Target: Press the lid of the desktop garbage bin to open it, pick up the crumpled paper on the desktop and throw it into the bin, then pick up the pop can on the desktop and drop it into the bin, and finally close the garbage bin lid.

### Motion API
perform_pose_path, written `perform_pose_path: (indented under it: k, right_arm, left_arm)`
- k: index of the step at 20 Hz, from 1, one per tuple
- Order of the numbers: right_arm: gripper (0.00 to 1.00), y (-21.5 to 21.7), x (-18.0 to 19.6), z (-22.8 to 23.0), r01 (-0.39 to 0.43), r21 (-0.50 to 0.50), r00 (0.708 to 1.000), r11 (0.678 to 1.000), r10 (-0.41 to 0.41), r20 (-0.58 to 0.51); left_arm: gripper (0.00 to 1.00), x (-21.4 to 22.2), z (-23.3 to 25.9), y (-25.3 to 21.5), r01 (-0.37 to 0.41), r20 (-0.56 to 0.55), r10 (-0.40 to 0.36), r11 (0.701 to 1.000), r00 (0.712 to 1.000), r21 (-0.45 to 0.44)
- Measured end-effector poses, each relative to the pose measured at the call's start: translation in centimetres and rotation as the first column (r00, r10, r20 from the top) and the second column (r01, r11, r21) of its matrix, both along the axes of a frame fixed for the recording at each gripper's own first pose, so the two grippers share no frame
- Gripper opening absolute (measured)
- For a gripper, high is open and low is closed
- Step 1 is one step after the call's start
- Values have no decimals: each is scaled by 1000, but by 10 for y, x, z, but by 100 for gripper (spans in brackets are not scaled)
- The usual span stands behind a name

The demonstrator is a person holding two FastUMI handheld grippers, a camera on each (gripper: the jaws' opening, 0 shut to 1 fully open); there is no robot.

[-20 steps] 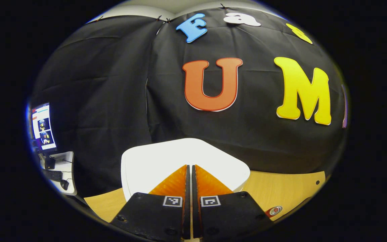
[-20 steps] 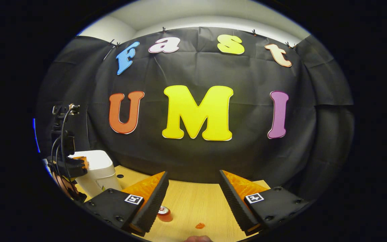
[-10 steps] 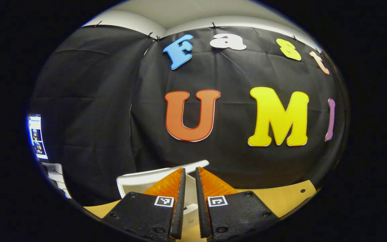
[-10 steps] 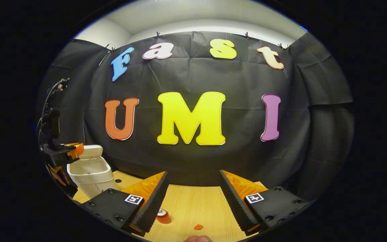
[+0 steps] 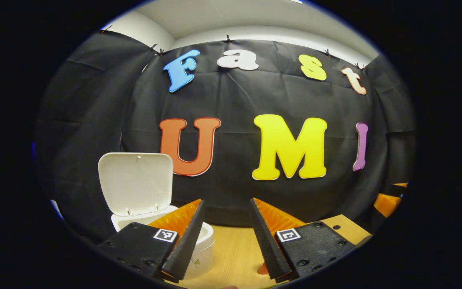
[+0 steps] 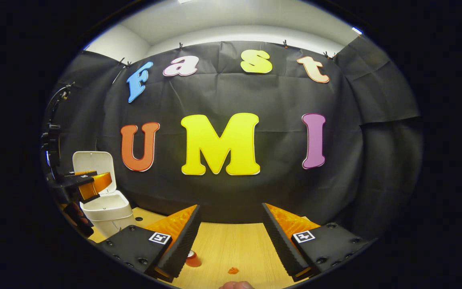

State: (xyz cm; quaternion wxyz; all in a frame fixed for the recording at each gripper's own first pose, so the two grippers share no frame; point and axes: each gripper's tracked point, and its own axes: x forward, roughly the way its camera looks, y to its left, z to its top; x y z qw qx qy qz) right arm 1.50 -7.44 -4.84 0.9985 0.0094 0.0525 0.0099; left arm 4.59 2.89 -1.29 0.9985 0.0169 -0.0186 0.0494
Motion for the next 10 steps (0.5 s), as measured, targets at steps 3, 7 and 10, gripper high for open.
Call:
perform_pose_path:
  k: [3, 7, 10]
  right_arm:
    - [94, -6, -4, -4, 3, 3, 1000, 1000, -3, -9]
    - [94, -15, -10, -15, 6, -7, 1000, 1000, -6, -30]
    - [94, -26, -14, -30, 14, -13, 998, 1000, -15, -61]
  left_arm:
    - [96, -4, -5, -22, 70, -3, -70, 998, 998, 9]
    - [99, -12, -23, -46, 129, -49, -129, 992, 990, 1]
    - [99, -19, -39, -62, 160, -88, -161, 987, 983, -24]
